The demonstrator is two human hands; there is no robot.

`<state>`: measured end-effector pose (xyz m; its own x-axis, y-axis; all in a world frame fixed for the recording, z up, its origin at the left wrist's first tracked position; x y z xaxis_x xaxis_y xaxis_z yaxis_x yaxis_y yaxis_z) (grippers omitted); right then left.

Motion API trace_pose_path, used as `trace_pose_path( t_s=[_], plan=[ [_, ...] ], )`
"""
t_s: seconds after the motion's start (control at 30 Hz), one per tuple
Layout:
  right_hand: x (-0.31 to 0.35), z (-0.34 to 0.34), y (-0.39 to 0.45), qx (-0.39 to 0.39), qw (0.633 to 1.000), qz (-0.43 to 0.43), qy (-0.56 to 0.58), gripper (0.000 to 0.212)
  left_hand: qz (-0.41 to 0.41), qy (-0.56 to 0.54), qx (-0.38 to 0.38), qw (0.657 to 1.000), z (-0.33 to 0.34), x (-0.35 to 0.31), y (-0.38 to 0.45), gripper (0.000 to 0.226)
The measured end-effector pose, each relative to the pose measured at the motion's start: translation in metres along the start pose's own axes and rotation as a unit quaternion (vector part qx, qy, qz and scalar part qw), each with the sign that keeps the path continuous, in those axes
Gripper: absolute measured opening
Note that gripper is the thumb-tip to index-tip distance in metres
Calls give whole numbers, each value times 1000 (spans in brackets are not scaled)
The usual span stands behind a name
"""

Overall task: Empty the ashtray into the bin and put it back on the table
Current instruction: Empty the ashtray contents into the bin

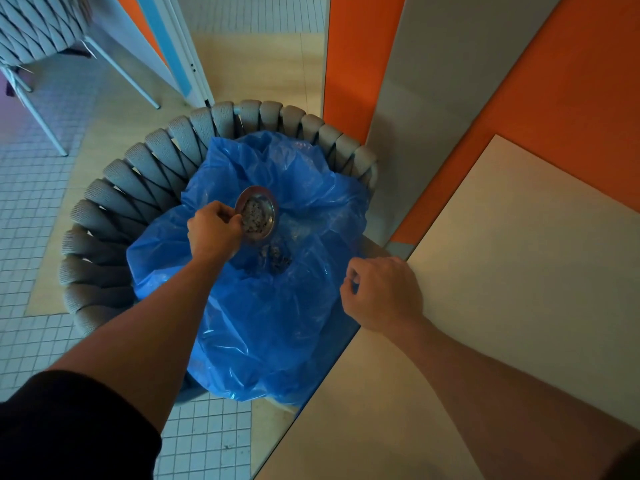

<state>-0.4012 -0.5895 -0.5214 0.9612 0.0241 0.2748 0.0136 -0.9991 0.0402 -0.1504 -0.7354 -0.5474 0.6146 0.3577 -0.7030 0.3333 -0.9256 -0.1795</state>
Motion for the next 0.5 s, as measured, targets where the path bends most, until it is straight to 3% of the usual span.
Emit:
trace_pose_path(
  t_s=[0.2, 0.5],
  plan=[
    [0, 0, 1, -1, 1000, -2, 7, 23, 5, 65, 1, 998, 5, 3, 1, 8],
    [0, 0, 1, -6, 1000, -1, 9, 23, 41, 69, -17, 997, 7, 2, -6, 7]
  ],
)
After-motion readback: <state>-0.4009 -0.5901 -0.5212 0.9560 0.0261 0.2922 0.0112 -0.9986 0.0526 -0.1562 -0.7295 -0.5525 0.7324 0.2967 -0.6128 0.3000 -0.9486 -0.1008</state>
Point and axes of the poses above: each hand's wrist, its own y-axis towards the middle knuckle, its own z-axis out of the palm, x = y × z, the point moved 2 cm from there along y, towards the middle knuckle, and after that the axes turned 4 degrees about -z, right-handed, at the moved point
